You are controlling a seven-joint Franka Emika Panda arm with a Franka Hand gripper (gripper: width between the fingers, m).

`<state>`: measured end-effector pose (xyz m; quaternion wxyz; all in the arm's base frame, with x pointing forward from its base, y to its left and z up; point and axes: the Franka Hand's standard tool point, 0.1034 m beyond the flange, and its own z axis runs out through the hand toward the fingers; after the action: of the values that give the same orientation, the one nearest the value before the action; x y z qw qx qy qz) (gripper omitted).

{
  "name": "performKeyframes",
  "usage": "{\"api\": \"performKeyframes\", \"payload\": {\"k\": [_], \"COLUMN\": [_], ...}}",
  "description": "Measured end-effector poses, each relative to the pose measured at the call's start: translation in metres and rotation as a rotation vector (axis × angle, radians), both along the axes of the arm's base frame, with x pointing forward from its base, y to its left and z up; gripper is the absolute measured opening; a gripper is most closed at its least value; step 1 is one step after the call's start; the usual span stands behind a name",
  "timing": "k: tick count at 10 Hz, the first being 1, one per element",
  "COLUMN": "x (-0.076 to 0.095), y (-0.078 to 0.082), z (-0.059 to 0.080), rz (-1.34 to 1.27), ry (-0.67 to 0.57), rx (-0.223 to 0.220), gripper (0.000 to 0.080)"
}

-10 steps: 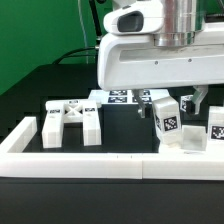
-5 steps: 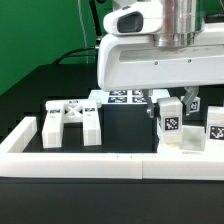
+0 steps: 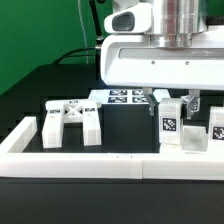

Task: Assemble chair

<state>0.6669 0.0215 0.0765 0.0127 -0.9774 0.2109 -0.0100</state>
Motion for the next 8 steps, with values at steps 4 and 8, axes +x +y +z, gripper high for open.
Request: {"api": "performKeyframes", "payload": {"k": [4, 8], "x": [0.0, 0.001], "y": [0.004, 0.014], "z": [-0.001, -0.001], "rz": [-0.448, -0.823], "ry": [0.009, 0.021], "rx": [0.021, 0.039], "gripper": [0.029, 0.029]}}
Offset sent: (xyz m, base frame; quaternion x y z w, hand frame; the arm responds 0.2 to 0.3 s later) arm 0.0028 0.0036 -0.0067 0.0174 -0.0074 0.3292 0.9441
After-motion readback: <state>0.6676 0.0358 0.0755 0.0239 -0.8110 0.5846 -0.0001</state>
